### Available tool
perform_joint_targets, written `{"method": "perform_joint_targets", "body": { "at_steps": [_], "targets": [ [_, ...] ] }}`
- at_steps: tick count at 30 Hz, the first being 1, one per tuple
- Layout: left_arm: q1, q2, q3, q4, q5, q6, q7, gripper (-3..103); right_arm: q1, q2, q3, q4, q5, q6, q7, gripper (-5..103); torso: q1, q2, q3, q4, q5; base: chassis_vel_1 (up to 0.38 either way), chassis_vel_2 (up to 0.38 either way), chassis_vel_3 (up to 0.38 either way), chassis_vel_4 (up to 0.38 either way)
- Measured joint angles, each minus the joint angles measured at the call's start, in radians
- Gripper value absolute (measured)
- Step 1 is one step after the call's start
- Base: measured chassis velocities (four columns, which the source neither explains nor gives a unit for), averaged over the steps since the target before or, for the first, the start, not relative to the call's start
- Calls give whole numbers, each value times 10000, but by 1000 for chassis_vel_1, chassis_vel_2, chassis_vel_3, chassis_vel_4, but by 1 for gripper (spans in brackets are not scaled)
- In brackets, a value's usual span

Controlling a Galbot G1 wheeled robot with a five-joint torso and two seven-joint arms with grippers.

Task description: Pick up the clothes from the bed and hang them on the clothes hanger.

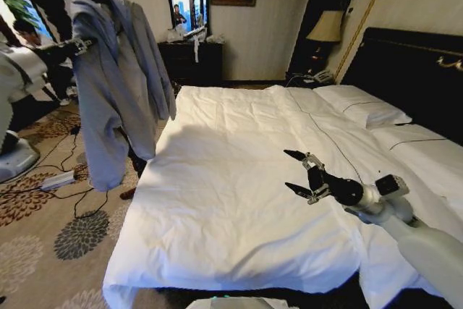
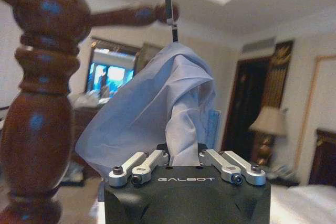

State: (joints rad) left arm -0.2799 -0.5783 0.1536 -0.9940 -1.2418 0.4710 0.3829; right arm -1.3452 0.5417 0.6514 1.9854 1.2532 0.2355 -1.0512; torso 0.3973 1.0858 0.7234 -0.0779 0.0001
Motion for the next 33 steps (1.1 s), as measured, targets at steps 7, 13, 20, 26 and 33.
{"method": "perform_joint_targets", "body": {
  "at_steps": [7,13,20,26,33],
  "targets": [
    [-694,-495,532,839,687,305,-162,19,-32,3,8,-125,-8,3,-52,100,0,0,1,4,0,0,0,0,0],
    [-945,-675,662,1198,1013,423,-167,19,-48,0,26,-296,-28,43,-167,100,1,0,0,-1,0,0,0,0,0],
    [-443,-509,274,828,1112,427,-97,19,48,17,-59,-439,-82,63,-195,100,1,0,0,1,-2,0,0,0,0],
    [-90,-257,65,341,1078,432,-29,19,58,40,-87,-495,-134,75,-221,100,0,0,-1,2,-1,0,0,0,0],
    [284,-149,-167,-60,1052,437,-84,19,31,81,-92,-480,-164,93,-241,100,0,0,-1,-1,1,0,0,0,0]
  ]
}}
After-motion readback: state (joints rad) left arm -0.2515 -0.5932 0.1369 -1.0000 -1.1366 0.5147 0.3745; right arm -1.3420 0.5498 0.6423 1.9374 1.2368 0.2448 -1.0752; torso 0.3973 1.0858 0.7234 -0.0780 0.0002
